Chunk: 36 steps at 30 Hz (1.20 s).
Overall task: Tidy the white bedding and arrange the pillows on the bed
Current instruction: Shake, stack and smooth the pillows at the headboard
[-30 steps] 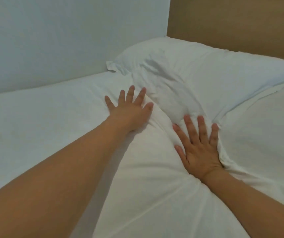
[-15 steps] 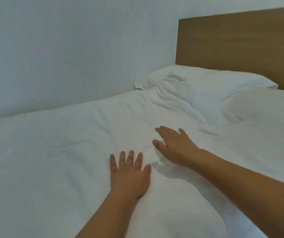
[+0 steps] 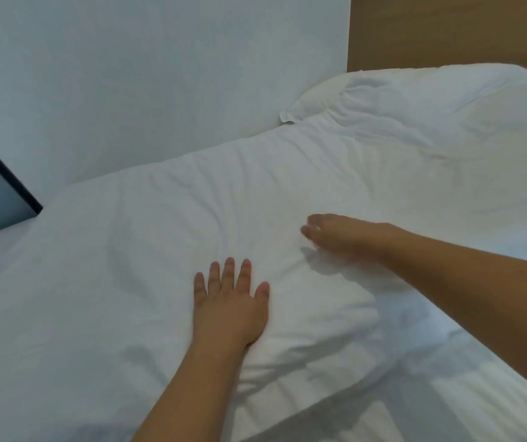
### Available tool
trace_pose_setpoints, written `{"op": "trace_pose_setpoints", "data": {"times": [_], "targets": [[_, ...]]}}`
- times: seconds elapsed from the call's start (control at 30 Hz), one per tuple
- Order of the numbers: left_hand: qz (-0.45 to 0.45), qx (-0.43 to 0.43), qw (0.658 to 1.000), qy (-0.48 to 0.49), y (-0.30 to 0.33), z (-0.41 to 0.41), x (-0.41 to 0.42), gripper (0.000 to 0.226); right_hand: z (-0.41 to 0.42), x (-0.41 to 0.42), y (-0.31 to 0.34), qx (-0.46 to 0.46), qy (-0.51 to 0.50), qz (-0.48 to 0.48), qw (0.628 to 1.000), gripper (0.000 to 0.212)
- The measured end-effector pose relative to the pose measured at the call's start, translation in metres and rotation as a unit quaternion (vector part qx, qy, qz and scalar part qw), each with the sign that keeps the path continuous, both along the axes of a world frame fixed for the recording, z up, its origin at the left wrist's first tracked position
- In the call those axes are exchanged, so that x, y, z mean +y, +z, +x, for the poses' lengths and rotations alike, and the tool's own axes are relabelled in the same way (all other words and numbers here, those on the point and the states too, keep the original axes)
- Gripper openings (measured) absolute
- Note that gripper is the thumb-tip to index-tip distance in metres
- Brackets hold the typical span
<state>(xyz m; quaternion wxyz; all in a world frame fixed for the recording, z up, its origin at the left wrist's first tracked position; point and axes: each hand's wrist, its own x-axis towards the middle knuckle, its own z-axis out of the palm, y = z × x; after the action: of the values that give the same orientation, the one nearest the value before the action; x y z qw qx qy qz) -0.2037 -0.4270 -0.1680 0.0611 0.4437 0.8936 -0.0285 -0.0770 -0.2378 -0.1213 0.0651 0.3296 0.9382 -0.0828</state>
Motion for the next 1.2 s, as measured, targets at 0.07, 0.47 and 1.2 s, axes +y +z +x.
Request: {"op": "trace_pose_setpoints", "data": {"times": [0.07, 0.47, 1.2], "targets": [[-0.027, 0.027, 0.999, 0.012, 0.006, -0.009, -0.023, 0.065, -0.015, -0.042, -0.024, 0.022, 0.029, -0.011, 0.999, 0.051], [0.012, -0.047, 0.968, 0.246, 0.001, -0.039, -0.174, 0.071, -0.038, -0.117, -0.046, 0.021, -0.072, -0.078, 0.994, 0.067], [0.394, -0.201, 0.658, 0.610, 0.008, -0.081, -0.235, 0.108, -0.094, -0.225, -0.078, 0.001, 0.143, 0.086, 0.986, 0.068]]}}
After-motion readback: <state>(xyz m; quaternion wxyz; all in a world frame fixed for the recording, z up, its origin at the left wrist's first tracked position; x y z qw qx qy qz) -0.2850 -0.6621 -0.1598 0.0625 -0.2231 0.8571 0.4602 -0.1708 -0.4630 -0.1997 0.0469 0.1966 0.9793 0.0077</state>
